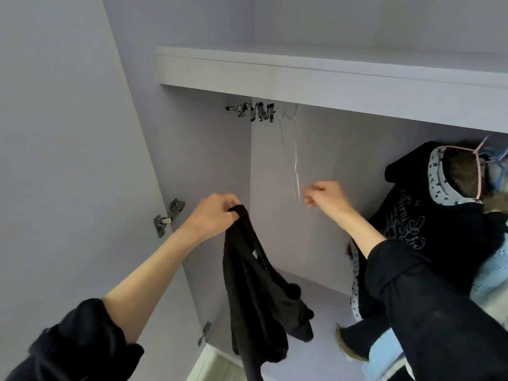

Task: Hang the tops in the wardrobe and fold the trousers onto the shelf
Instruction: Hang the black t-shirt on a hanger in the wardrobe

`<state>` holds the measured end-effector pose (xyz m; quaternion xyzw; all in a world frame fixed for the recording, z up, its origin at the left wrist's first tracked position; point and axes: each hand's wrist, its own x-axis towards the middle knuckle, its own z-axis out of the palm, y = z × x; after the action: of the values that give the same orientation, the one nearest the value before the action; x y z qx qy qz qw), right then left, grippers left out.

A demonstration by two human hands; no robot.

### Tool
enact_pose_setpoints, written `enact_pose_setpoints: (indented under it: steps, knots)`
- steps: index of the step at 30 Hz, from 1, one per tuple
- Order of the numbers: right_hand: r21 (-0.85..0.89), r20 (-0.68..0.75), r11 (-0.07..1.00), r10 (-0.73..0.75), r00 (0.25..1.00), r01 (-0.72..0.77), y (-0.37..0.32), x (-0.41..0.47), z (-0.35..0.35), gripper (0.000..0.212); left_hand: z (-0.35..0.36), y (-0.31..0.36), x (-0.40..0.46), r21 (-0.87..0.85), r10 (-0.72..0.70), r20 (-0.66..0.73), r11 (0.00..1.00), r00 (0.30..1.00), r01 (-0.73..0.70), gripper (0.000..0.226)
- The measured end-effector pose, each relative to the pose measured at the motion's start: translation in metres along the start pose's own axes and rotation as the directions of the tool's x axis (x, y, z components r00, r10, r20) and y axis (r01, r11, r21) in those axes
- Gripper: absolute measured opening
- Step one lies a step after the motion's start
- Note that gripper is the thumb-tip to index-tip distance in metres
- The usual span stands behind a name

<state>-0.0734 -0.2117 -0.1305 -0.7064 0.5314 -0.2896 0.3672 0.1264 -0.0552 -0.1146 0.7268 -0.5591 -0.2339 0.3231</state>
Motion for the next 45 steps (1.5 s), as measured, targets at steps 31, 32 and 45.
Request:
enact_pose_setpoints:
  steps: [31,32,45]
  knots:
    - [0.465,-0.168,0.882,0.177,0.97,-0.081,0.067,-0.035,0.029,0.05,0.014,-0.018,0.0,-0.499,-0.447,0.022,0.77,0.894,0.397,0.021]
    - [0.488,-0.136,0.872,0.13,0.982,-0.048,0.066,-0.042,0.026,0.045,0.016,-0.018,0.002,-0.489,-0.45,0.028,0.772,0.893,0.405,0.02]
    - [0.922,0.184,0.252,0.382,0.906,-0.293,0.073,-0.063,0.025,0.041,0.027,-0.02,0.0,-0.44,-0.478,0.04,0.78,0.878,0.445,0.011]
